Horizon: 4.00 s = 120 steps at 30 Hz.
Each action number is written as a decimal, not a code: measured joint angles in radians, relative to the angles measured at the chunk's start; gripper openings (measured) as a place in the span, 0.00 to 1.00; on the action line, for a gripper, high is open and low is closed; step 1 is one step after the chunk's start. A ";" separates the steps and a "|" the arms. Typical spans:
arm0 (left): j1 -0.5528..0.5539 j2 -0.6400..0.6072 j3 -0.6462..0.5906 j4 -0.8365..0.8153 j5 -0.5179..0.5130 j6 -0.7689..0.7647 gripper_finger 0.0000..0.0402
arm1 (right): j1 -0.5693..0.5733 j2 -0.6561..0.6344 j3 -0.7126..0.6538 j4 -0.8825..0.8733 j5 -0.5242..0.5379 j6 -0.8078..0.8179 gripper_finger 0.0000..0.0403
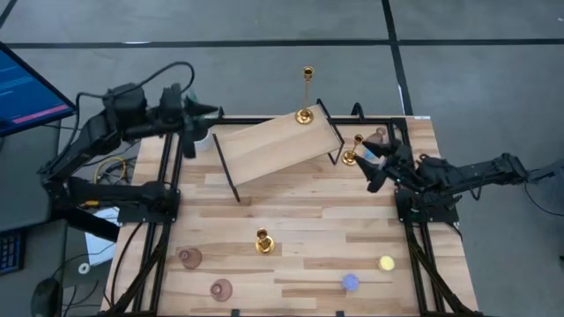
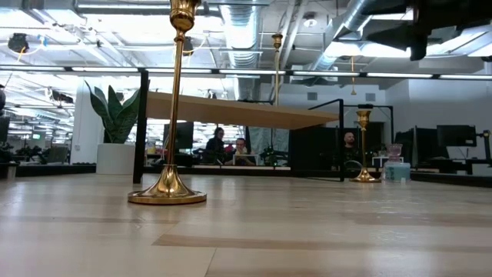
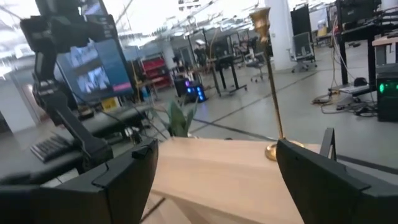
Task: Pick & Place candle stick holders
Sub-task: Put the bottom gold candle holder on the shelf
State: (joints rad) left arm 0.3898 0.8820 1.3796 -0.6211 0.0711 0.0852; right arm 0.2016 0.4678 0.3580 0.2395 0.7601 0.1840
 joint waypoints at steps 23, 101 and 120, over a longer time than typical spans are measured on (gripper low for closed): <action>-0.162 -0.246 -0.397 0.000 0.000 -0.233 0.01 | 0.146 0.388 0.362 -0.050 -0.195 -0.158 0.79; -0.189 -0.260 -0.480 0.166 -0.018 -0.240 0.01 | 0.075 1.557 0.965 -0.173 -0.708 0.010 0.76; -0.189 -0.260 -0.480 0.174 -0.018 -0.240 0.02 | 0.072 1.557 0.965 -0.112 -0.703 -0.001 0.74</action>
State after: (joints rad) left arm 0.2012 0.6216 0.8993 -0.4473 0.0528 -0.1543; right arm 0.2737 2.0251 1.3228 0.1280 0.0569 0.1826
